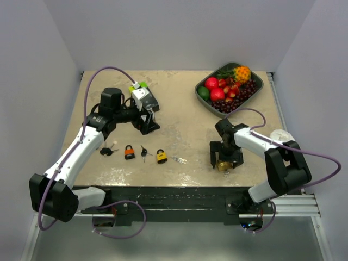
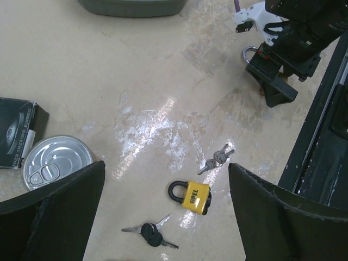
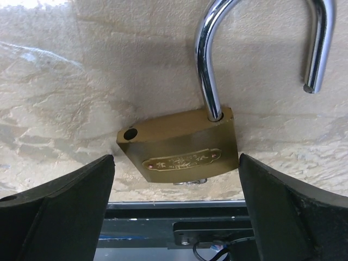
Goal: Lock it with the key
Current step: Pick up the lock from the center of the board.
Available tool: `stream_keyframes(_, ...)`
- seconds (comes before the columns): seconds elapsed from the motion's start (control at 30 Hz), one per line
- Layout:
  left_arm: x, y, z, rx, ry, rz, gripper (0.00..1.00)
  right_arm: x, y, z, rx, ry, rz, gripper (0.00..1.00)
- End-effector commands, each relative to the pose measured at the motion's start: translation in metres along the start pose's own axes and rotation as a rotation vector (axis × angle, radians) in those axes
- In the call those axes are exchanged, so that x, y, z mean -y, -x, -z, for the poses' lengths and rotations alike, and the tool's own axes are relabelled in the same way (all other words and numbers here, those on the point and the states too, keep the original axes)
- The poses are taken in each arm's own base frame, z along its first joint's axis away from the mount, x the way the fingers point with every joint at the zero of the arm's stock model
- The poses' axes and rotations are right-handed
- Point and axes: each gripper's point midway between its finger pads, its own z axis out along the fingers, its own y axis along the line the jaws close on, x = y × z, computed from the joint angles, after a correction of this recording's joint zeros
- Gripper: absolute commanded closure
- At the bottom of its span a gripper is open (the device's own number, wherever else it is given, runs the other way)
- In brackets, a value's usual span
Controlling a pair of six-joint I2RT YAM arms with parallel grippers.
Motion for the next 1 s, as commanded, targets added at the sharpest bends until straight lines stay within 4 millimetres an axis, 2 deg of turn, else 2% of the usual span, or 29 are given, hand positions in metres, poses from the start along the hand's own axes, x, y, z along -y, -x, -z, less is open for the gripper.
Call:
stream_keyframes(0.0,-0.003,0.026,0.003,0.073,-0.002,-0.024,0.01,-0.001,0.006,-0.005,0.015,-0.007,0.002,0.01)
stream_keyframes(0.13,-0.004,0.025,0.002,0.073,-0.003,-0.021,0.01,-0.005,0.012,-0.007,0.011,-0.007,0.008,0.05)
stream_keyframes(0.27,-0.006,0.026,0.002,0.077,-0.001,-0.019,0.01,-0.021,0.026,-0.005,0.036,0.021,0.111,0.24)
stream_keyframes(0.3,-0.007,0.026,0.002,0.076,0.002,-0.018,0.01,-0.026,0.029,-0.003,0.046,0.02,0.157,0.32)
stream_keyframes(0.37,-0.008,0.025,0.002,0.075,0.005,-0.016,0.01,-0.039,0.034,0.005,0.064,0.015,0.245,0.35)
stream_keyframes(0.53,-0.008,0.025,0.002,0.078,0.006,-0.003,0.01,-0.054,0.041,0.001,0.039,0.053,0.288,0.49)
stream_keyframes(0.57,-0.008,0.024,0.002,0.079,0.004,-0.001,0.01,-0.06,0.049,0.002,0.059,0.064,0.29,0.49)
stream_keyframes(0.73,-0.007,0.022,0.004,0.079,0.003,0.014,0.01,-0.069,0.07,-0.008,0.071,0.062,0.422,0.47)
stream_keyframes(0.83,-0.006,0.023,0.008,0.084,0.008,0.014,0.01,-0.077,0.074,-0.009,0.071,0.104,0.509,0.34)
stream_keyframes(0.87,-0.007,0.023,0.008,0.085,0.011,0.014,0.01,-0.079,0.074,-0.008,0.076,0.117,0.546,0.22)
stream_keyframes(0.97,-0.006,0.023,0.01,0.088,0.012,0.013,0.01,-0.083,0.082,-0.002,0.132,0.145,0.617,0.06)
